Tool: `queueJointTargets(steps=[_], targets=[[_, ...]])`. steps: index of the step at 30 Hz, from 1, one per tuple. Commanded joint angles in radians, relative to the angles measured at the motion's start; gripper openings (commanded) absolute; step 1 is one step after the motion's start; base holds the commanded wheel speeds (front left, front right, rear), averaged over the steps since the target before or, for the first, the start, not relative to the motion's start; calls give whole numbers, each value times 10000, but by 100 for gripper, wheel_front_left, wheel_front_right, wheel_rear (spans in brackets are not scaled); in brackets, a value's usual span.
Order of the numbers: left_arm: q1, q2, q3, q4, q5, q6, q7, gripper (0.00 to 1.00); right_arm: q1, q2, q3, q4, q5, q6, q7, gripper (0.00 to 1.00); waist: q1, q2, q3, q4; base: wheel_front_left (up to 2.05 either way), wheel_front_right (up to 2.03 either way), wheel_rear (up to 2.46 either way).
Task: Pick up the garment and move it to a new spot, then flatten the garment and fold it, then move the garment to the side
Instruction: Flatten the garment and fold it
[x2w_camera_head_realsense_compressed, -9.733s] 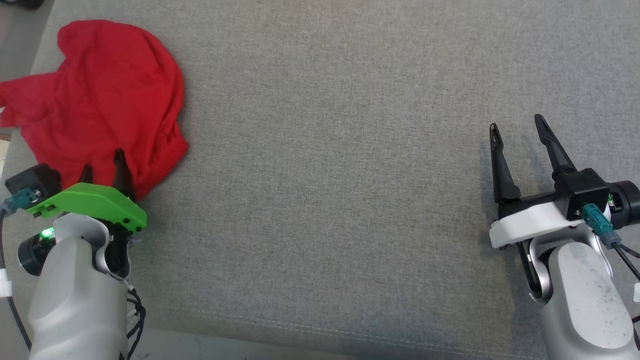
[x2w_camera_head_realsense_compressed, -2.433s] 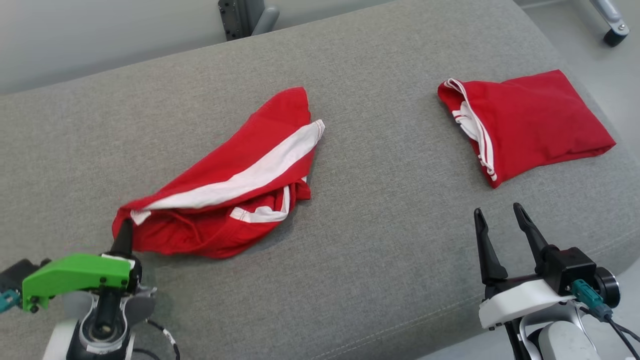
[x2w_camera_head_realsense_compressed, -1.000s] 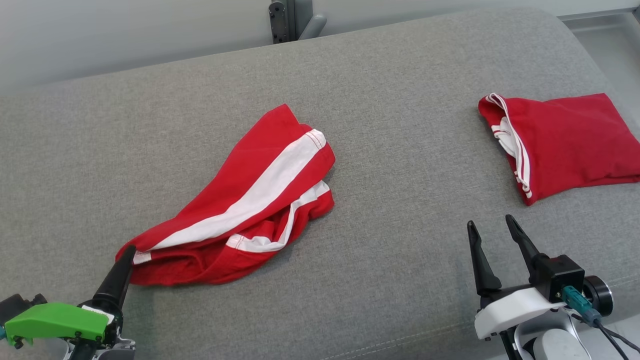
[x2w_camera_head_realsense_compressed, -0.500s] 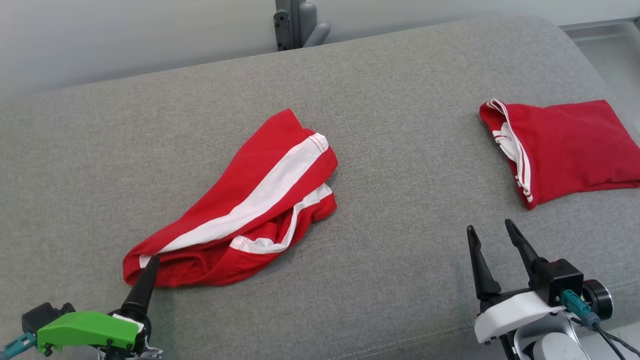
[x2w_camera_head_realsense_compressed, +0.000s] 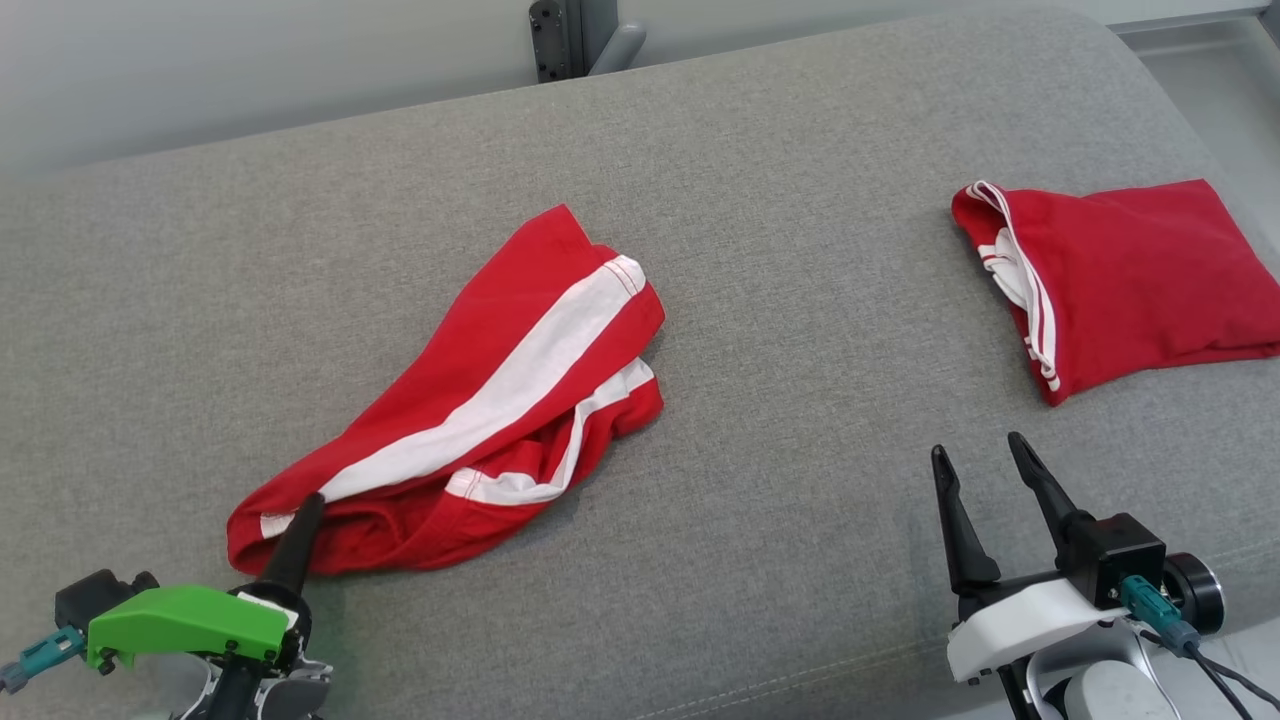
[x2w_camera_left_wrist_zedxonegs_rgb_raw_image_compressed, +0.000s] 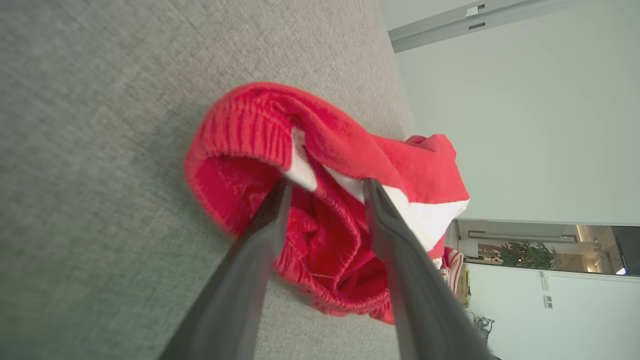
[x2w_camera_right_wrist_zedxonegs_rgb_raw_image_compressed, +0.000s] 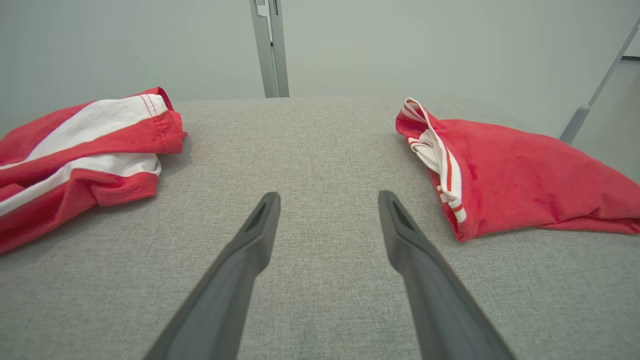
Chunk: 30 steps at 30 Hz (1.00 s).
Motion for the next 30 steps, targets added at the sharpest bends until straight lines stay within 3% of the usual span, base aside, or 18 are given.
queueJointTargets(steps=[1, 8, 9, 11, 18, 24, 30], targets=[[-218, -19, -29, 64, 7, -66, 57, 35, -89, -15, -32, -26, 39, -15, -28, 100, 0, 109, 79, -55, 0, 0, 0], [-571, -17, -135, 304, 168, -181, 110, 29, -170, -13, -46, -43, 63, -15, -28, 100, 0, 109, 244, -143, 0, 0, 0], [-618, -9, -155, 339, 208, -204, 118, 24, -180, -13, -47, -48, 67, -15, -28, 100, 0, 109, 264, -152, 0, 0, 0], [-704, -10, -194, 385, 250, -223, 128, 0, -198, -13, -54, -59, 70, -15, -28, 100, 0, 109, 292, -164, 0, 0, 0], [-397, 227, -717, -813, 61, -463, 1134, 0, -108, -15, -98, -5, 85, -15, -28, 100, 0, 109, 264, -191, 0, 0, 0], [246, 946, -1411, -2644, 378, -543, 2130, 0, -52, -13, -152, 9, 101, -15, -28, 100, 0, 109, 235, -160, 0, 0, 0], [1267, 2062, -2152, -4429, 766, -537, 2973, 0, 0, -13, -222, -23, 105, -15, -28, 100, 0, 109, 209, -47, 0, 0, 0]])
